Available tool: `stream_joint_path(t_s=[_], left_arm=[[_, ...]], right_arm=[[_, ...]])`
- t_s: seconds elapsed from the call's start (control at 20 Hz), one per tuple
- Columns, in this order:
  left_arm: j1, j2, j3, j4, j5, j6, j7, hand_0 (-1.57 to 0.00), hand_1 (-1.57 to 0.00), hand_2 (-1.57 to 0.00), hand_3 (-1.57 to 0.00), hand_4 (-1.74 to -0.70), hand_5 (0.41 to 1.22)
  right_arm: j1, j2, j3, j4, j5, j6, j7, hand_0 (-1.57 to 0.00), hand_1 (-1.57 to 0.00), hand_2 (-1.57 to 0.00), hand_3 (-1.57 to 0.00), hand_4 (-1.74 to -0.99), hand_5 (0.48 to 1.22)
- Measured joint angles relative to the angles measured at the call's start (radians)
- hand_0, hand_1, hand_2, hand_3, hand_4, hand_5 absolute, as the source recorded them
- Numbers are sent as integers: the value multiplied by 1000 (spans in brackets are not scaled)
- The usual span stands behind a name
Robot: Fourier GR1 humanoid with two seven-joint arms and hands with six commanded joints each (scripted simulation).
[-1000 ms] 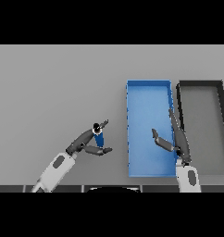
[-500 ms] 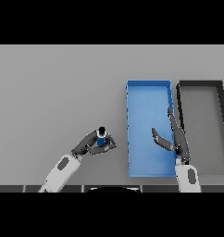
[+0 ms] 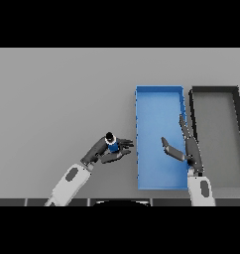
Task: Pick up the blue pipe and place it into the blue bin.
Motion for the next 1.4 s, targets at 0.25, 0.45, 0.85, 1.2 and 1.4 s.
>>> stream_joint_path(t_s=[0.25, 0.45, 0.85, 1.2, 1.4], left_arm=[[-48, -9, 12, -78, 13, -35, 48, -1557, -1559, -1561, -1560, -1466, 1217], [-75, -17, 11, -128, 19, -63, 129, -1565, -1566, -1567, -1567, -1467, 1219], [-44, -39, 9, -130, -32, -78, 145, -1570, -1570, -1570, -1570, -1466, 1220], [-55, -61, 30, -127, -37, -115, 147, -1571, -1571, -1571, -1571, -1467, 1221], [-52, -76, 33, -132, -53, -127, 160, -1571, -1571, -1571, -1571, -1467, 1221]], right_arm=[[7, -11, 2, 8, 26, -8, -20, 1, 1, 1, 1, -1176, 643], [-7, -19, -8, -2, 19, -11, -11, 1, 1, 1, 1, -1155, 642], [213, 69, 39, -158, 137, -142, -27, 1, 1, 1, 1, -1191, 642], [222, 27, 35, -353, -134, 34, 39, 1, -29, -120, -1, -1215, 607], [79, -79, 58, -418, -287, 158, 252, 1, -11, -106, 0, -1247, 568]])
